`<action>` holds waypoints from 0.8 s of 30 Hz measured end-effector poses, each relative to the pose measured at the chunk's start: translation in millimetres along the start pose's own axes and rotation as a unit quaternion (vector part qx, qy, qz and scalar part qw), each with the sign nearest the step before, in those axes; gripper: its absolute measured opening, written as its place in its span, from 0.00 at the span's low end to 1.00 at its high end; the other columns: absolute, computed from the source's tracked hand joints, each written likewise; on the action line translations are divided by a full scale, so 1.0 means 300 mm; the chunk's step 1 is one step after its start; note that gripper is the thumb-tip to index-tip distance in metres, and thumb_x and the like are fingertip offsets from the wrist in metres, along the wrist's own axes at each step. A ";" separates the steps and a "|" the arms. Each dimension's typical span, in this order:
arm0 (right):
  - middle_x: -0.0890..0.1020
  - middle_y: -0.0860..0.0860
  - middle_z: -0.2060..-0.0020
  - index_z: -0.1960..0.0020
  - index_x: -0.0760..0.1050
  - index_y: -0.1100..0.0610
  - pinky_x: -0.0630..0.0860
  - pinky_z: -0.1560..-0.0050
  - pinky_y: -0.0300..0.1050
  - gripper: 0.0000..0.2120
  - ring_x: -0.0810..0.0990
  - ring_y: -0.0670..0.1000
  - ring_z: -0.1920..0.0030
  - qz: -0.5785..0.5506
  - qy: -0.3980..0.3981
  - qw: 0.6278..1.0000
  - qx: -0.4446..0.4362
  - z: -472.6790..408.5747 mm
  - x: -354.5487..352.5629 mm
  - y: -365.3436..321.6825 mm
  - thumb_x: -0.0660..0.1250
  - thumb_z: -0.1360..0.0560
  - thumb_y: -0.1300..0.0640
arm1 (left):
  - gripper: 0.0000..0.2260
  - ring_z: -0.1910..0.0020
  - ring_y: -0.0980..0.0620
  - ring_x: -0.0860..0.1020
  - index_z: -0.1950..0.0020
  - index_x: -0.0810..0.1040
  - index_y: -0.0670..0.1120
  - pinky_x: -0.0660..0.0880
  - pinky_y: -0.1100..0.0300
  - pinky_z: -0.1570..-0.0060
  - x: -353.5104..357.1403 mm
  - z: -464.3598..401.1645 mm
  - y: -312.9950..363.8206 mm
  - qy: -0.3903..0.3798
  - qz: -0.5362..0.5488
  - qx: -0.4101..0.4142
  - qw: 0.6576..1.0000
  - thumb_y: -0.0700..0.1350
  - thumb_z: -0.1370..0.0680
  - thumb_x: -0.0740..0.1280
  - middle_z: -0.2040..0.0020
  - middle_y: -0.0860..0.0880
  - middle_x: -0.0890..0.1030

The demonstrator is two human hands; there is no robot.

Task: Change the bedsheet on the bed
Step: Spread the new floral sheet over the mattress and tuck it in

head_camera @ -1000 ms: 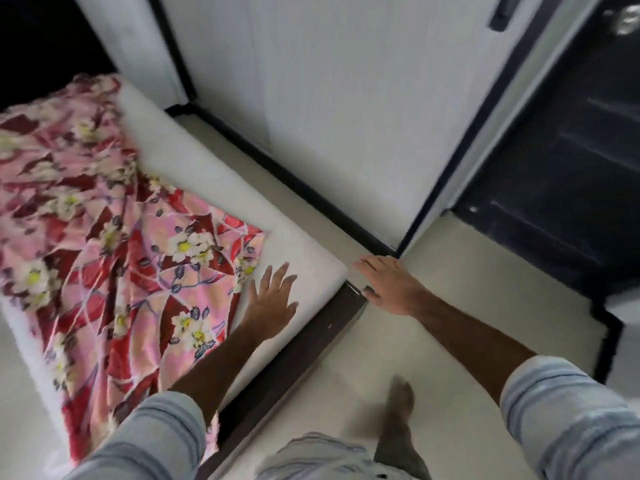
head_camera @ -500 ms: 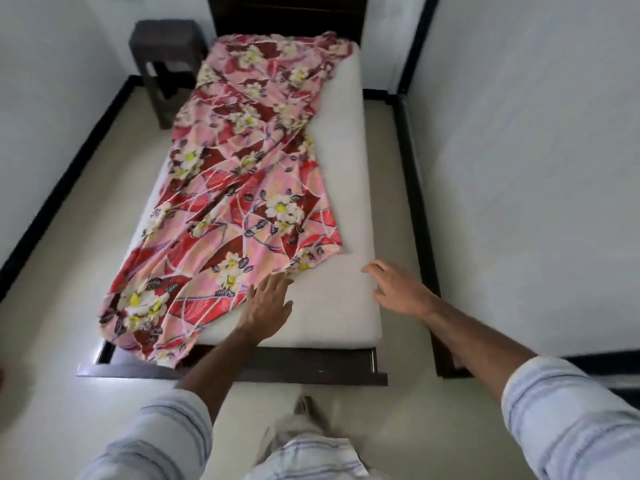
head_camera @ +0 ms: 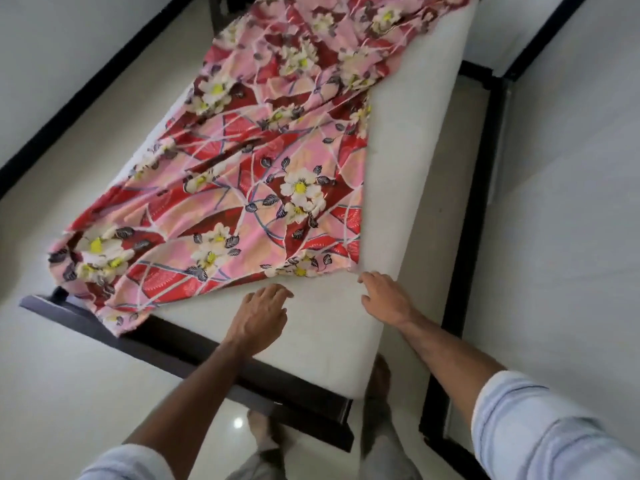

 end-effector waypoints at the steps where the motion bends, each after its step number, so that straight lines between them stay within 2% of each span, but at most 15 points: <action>1: 0.76 0.54 0.39 0.31 0.69 0.55 0.75 0.42 0.55 0.21 0.76 0.59 0.39 0.007 0.005 1.000 -0.005 -0.073 0.029 0.042 0.63 0.24 0.57 | 0.18 0.29 0.49 0.71 0.28 0.71 0.49 0.69 0.49 0.33 0.046 -0.050 -0.013 0.003 0.010 -0.036 0.999 0.44 0.19 0.63 0.28 0.50 0.72; 4: 0.74 0.53 0.40 0.29 0.68 0.53 0.75 0.48 0.54 0.24 0.76 0.58 0.43 0.026 0.054 0.998 -0.035 -0.270 0.096 0.128 0.65 0.24 0.56 | 0.24 0.24 0.46 0.64 0.23 0.64 0.50 0.67 0.45 0.29 0.208 -0.177 -0.032 -0.045 0.027 -0.130 0.990 0.47 0.18 0.64 0.22 0.48 0.64; 7: 0.74 0.53 0.41 0.28 0.68 0.48 0.76 0.53 0.52 0.27 0.76 0.57 0.48 0.051 0.133 0.986 -0.085 -0.442 0.152 0.179 0.69 0.26 0.49 | 0.29 0.22 0.43 0.59 0.19 0.55 0.54 0.66 0.42 0.28 0.387 -0.308 -0.009 -0.088 0.040 -0.162 0.982 0.50 0.18 0.63 0.18 0.48 0.55; 10: 0.75 0.53 0.46 0.36 0.75 0.49 0.75 0.57 0.51 0.24 0.76 0.58 0.52 0.039 0.171 0.980 -0.088 -0.554 0.179 0.196 0.72 0.31 0.51 | 0.29 0.24 0.39 0.61 0.19 0.56 0.59 0.70 0.41 0.32 0.477 -0.366 0.034 -0.023 0.028 -0.193 0.981 0.53 0.18 0.63 0.19 0.45 0.58; 12: 0.77 0.54 0.50 0.43 0.79 0.54 0.76 0.58 0.53 0.17 0.78 0.59 0.54 -0.083 0.213 0.968 -0.101 -0.583 0.176 0.197 0.69 0.32 0.61 | 0.25 0.28 0.41 0.65 0.21 0.62 0.58 0.71 0.41 0.35 0.490 -0.359 0.042 0.070 0.031 -0.231 0.970 0.55 0.18 0.62 0.22 0.47 0.64; 13: 0.78 0.54 0.52 0.46 0.81 0.56 0.77 0.56 0.53 0.16 0.79 0.59 0.54 -0.183 0.223 0.951 -0.112 -0.581 0.160 0.203 0.67 0.32 0.65 | 0.23 0.31 0.42 0.68 0.23 0.66 0.56 0.71 0.42 0.36 0.489 -0.351 0.034 0.120 0.080 -0.258 0.955 0.56 0.18 0.62 0.25 0.48 0.68; 14: 0.78 0.54 0.52 0.47 0.81 0.59 0.78 0.53 0.52 0.16 0.79 0.56 0.52 -0.281 0.223 0.925 -0.123 -0.558 0.141 0.214 0.64 0.32 0.69 | 0.23 0.34 0.42 0.71 0.26 0.68 0.54 0.72 0.42 0.37 0.494 -0.346 0.021 0.169 0.179 -0.287 0.926 0.58 0.19 0.62 0.29 0.48 0.72; 15: 0.77 0.55 0.52 0.47 0.81 0.61 0.77 0.49 0.49 0.16 0.79 0.54 0.51 -0.340 0.228 0.902 -0.138 -0.514 0.115 0.225 0.63 0.31 0.70 | 0.23 0.38 0.41 0.75 0.28 0.70 0.52 0.74 0.42 0.41 0.500 -0.343 0.010 0.218 0.321 -0.313 0.867 0.60 0.20 0.62 0.34 0.46 0.75; 16: 0.76 0.55 0.52 0.48 0.80 0.62 0.76 0.48 0.45 0.15 0.78 0.53 0.50 -0.347 0.238 0.893 -0.159 -0.446 0.082 0.235 0.62 0.30 0.70 | 0.22 0.42 0.39 0.78 0.31 0.69 0.51 0.77 0.43 0.46 0.505 -0.348 0.014 0.249 0.459 -0.333 0.785 0.61 0.20 0.62 0.37 0.45 0.77; 17: 0.76 0.54 0.51 0.49 0.79 0.61 0.75 0.48 0.45 0.13 0.77 0.54 0.50 -0.315 0.247 0.898 -0.181 -0.369 0.060 0.246 0.61 0.29 0.68 | 0.20 0.47 0.40 0.81 0.33 0.68 0.51 0.78 0.46 0.52 0.502 -0.362 0.037 0.253 0.560 -0.350 0.707 0.60 0.19 0.63 0.40 0.46 0.78; 18: 0.76 0.54 0.50 0.49 0.78 0.60 0.74 0.50 0.47 0.11 0.76 0.55 0.51 -0.250 0.249 0.914 -0.198 -0.289 0.053 0.256 0.61 0.28 0.65 | 0.18 0.51 0.42 0.83 0.35 0.68 0.49 0.78 0.49 0.56 0.494 -0.382 0.069 0.242 0.628 -0.353 0.650 0.60 0.18 0.63 0.43 0.46 0.79; 19: 0.75 0.53 0.49 0.48 0.77 0.58 0.74 0.52 0.50 0.09 0.75 0.56 0.52 -0.157 0.242 0.936 -0.201 -0.212 0.062 0.265 0.62 0.27 0.61 | 0.18 0.55 0.45 0.84 0.37 0.69 0.48 0.79 0.50 0.56 0.469 -0.404 0.113 0.224 0.681 -0.337 0.610 0.60 0.18 0.62 0.47 0.46 0.80; 21: 0.75 0.52 0.48 0.48 0.76 0.54 0.74 0.54 0.53 0.09 0.75 0.57 0.52 -0.018 0.190 0.962 -0.193 -0.083 0.104 0.280 0.65 0.27 0.56 | 0.17 0.56 0.49 0.84 0.42 0.79 0.47 0.79 0.51 0.54 0.395 -0.437 0.228 0.183 0.758 -0.284 0.558 0.59 0.17 0.61 0.51 0.47 0.84; 22: 0.74 0.52 0.48 0.48 0.75 0.53 0.74 0.55 0.52 0.09 0.75 0.56 0.52 0.013 0.160 0.967 -0.198 -0.025 0.121 0.283 0.68 0.28 0.55 | 0.17 0.51 0.49 0.85 0.42 0.82 0.48 0.80 0.52 0.52 0.362 -0.446 0.288 0.159 0.783 -0.256 0.544 0.57 0.16 0.60 0.49 0.46 0.85; 24: 0.73 0.50 0.49 0.50 0.74 0.51 0.73 0.54 0.49 0.09 0.74 0.53 0.52 0.016 0.115 0.968 -0.223 0.096 0.129 0.265 0.68 0.29 0.51 | 0.16 0.42 0.45 0.83 0.36 0.81 0.45 0.80 0.51 0.44 0.326 -0.431 0.392 0.120 0.802 -0.231 0.538 0.52 0.18 0.64 0.41 0.43 0.84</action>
Point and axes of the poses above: each hand's wrist, its own z-axis away from the middle knuckle, its own x-axis out of the palm, y = z × x, the point moved 7 cm from there along -z, towards the middle knuckle
